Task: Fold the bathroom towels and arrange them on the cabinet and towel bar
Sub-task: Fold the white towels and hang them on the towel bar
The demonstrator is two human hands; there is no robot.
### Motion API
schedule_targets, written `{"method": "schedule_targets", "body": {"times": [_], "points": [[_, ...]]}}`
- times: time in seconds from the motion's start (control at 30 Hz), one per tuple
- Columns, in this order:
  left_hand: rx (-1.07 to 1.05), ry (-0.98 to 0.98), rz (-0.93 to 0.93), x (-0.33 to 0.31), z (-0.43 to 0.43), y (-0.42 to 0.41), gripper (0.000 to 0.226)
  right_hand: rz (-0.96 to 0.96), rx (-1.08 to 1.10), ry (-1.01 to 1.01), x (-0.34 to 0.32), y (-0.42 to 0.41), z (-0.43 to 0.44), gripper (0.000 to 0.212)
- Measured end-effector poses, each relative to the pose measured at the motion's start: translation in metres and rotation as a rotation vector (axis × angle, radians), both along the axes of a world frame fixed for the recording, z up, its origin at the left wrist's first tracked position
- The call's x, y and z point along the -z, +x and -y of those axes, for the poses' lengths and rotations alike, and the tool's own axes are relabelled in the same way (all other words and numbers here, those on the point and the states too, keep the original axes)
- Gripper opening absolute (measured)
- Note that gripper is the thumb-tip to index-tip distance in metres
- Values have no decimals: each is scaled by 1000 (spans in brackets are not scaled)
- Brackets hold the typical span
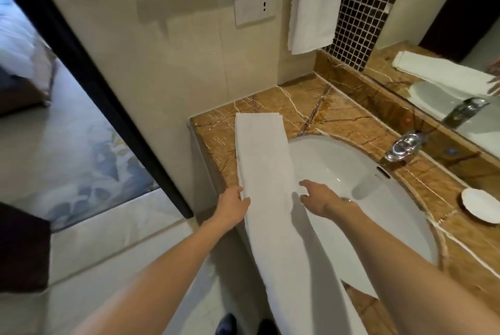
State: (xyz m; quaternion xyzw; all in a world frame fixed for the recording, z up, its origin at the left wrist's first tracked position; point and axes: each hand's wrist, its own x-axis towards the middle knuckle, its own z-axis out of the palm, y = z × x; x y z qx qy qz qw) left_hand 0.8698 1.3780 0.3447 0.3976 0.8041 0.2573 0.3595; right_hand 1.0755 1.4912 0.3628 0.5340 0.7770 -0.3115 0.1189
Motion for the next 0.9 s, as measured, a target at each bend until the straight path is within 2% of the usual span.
{"method": "schedule_targets", "body": {"times": [0.23, 0.33, 0.4, 0.53, 0.63, 0.8, 0.83, 0.9], "points": [[-225, -23, 133, 11, -1, 20, 14, -153, 197, -94, 27, -4, 21, 47], [-250, -44, 153, 16, -7, 22, 33, -183, 244, -150, 37, -3, 24, 37], [-280, -38, 191, 16, -10, 24, 34, -206, 273, -176, 44, -3, 24, 31], [-331, -77, 304, 17, -16, 23, 15, -235, 382, -194, 47, -4, 22, 19], [-340, -132, 388, 18, -20, 25, 32, -270, 463, -225, 45, -6, 22, 38], [-388, -123, 610, 1, -23, 31, 29, -326, 544, -286, 44, -5, 20, 52], [-399, -107, 689, -4, -24, 31, 27, -357, 579, -313, 42, -5, 20, 48], [-398, -64, 864, -15, -26, 33, 26, -407, 627, -331, 36, -4, 20, 16]]}}
